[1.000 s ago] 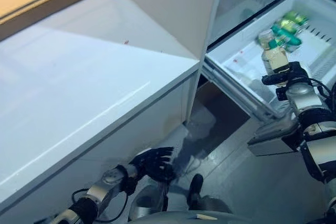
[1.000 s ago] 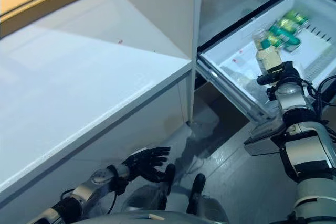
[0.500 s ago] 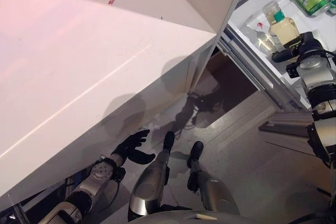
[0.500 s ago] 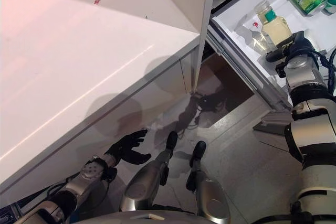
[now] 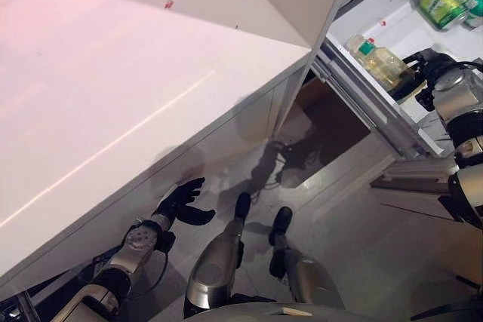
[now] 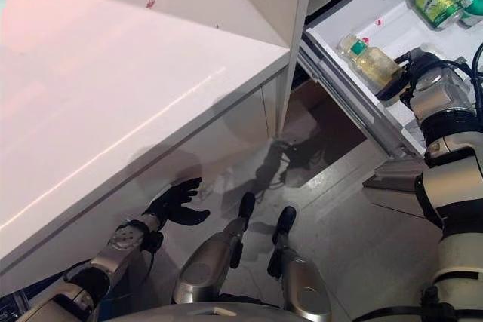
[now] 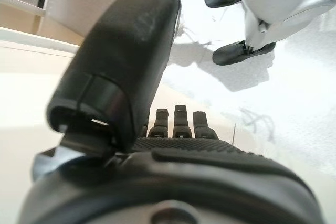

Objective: Put drinks into fridge and close the fridge

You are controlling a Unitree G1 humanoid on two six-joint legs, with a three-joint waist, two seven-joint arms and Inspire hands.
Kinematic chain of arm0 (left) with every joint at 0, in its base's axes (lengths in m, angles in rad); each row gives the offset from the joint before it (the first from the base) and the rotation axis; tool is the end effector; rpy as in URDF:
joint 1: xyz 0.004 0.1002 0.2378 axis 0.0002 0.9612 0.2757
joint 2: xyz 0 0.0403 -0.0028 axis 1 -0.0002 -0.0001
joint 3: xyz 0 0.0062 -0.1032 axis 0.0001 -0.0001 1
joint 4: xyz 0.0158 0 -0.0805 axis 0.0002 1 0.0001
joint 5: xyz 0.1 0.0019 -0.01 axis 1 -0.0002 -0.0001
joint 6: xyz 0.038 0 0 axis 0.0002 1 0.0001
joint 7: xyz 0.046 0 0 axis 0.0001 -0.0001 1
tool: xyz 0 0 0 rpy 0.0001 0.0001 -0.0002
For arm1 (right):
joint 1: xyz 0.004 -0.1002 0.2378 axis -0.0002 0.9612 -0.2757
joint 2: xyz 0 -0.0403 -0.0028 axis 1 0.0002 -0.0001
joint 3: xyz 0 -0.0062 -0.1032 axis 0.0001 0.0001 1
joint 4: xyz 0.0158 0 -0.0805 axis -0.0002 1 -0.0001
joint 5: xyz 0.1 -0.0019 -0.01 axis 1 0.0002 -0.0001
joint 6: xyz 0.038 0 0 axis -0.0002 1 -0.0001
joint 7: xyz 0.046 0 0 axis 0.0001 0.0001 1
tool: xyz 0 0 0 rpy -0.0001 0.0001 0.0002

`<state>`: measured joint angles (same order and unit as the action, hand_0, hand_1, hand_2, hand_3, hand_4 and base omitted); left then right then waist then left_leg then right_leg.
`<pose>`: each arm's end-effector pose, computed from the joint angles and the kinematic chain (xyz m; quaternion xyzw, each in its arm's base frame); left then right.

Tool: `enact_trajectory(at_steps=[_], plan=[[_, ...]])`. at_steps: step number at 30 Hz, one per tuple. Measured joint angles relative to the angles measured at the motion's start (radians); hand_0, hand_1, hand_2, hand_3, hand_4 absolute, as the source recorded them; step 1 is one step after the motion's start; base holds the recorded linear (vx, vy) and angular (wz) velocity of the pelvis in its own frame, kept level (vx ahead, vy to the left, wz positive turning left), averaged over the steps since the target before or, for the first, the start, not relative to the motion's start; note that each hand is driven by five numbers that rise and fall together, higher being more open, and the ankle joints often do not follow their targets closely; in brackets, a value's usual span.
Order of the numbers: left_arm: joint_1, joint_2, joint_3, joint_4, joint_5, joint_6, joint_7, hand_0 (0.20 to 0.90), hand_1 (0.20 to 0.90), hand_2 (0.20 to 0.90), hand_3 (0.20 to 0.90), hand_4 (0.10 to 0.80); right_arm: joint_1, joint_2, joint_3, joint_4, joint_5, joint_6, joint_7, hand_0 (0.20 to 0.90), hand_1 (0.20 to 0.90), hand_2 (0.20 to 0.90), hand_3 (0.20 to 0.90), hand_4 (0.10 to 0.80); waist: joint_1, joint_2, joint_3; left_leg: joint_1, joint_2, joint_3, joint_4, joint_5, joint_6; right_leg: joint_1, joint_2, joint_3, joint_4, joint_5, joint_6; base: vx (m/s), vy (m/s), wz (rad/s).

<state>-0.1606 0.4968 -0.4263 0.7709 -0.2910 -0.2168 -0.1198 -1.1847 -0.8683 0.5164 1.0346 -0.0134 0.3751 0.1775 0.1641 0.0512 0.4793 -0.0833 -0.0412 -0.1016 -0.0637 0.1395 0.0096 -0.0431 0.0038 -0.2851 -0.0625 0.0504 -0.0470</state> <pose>0.1903 0.2378 -0.0379 0.1632 0.2492 -0.1229 0.9467 0.3343 -0.3126 0.2433 -0.4258 0.1862 -0.1513 0.8724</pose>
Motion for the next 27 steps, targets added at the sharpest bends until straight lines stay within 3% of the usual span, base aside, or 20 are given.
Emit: enact_trajectory(at_steps=[6, 9, 14, 17, 22, 27], plan=[[0.025, -0.019, 0.034, 0.000, 0.041, 0.025, -0.005, 0.900, 0.900, 0.900, 0.900, 0.800, 0.071, -0.025, -0.117, -0.142, 0.302, -0.059, -0.010, 0.900, 0.900, 0.900, 0.900, 0.800, -0.019, -0.007, 0.004, 0.043, 0.004, 0.016, -0.004, -0.001, -0.001, 0.040, 0.003, 0.010, -0.005, 0.004, -0.004, 0.023, 0.028, -0.05], [0.042, -0.029, 0.051, 0.005, 0.061, 0.042, -0.006, 0.900, 0.900, 0.900, 0.900, 0.800, 0.124, -0.034, -0.200, -0.248, 0.431, -0.151, -0.070, 0.900, 0.900, 0.900, 0.900, 0.800, -0.028, -0.017, 0.009, 0.062, 0.007, 0.029, -0.012, -0.002, -0.001, 0.051, 0.005, 0.023, -0.005, 0.005, -0.005, 0.050, 0.080, -0.12], [0.053, -0.070, 0.065, 0.055, 0.106, 0.040, -0.002, 0.900, 0.900, 0.900, 0.900, 0.800, 0.237, -0.036, -0.405, -0.420, 0.483, -0.377, -0.327, 0.900, 0.900, 0.900, 0.900, 0.800, -0.036, -0.023, 0.007, 0.120, 0.005, 0.052, -0.023, -0.014, 0.009, 0.094, 0.004, 0.054, -0.007, 0.004, -0.004, 0.056, 0.110, -0.13], [0.067, -0.088, 0.070, 0.073, 0.129, 0.041, 0.010, 0.900, 0.900, 0.900, 0.900, 0.800, 0.266, -0.035, -0.517, -0.453, 0.435, -0.469, -0.508, 0.900, 0.900, 0.900, 0.900, 0.800, -0.044, -0.036, -0.002, 0.152, 0.003, 0.075, -0.023, -0.025, 0.013, 0.119, 0.003, 0.079, -0.008, 0.003, -0.002, 0.046, 0.098, -0.22], [0.094, -0.093, 0.069, 0.131, 0.143, 0.047, 0.017, 0.900, 0.900, 0.900, 0.900, 0.800, 0.388, 0.011, -0.684, -0.437, 0.518, -0.541, -0.696, 0.900, 0.900, 0.900, 0.900, 0.800, -0.081, -0.094, -0.087, 0.174, 0.005, 0.108, -0.023, -0.040, 0.014, 0.133, 0.005, 0.114, -0.020, 0.002, 0.004, 0.064, 0.076, -0.21], [0.135, -0.109, 0.068, 0.161, 0.152, 0.052, 0.015, 0.900, 0.900, 0.900, 0.900, 0.800, 0.516, 0.082, -0.720, -0.400, 0.672, -0.555, -0.704, 0.900, 0.900, 0.900, 0.900, 0.800, -0.126, -0.078, -0.173, 0.234, 0.005, 0.139, -0.024, -0.064, 0.015, 0.181, 0.007, 0.159, -0.028, 0.000, 0.009, 0.059, 0.048, -0.27]])
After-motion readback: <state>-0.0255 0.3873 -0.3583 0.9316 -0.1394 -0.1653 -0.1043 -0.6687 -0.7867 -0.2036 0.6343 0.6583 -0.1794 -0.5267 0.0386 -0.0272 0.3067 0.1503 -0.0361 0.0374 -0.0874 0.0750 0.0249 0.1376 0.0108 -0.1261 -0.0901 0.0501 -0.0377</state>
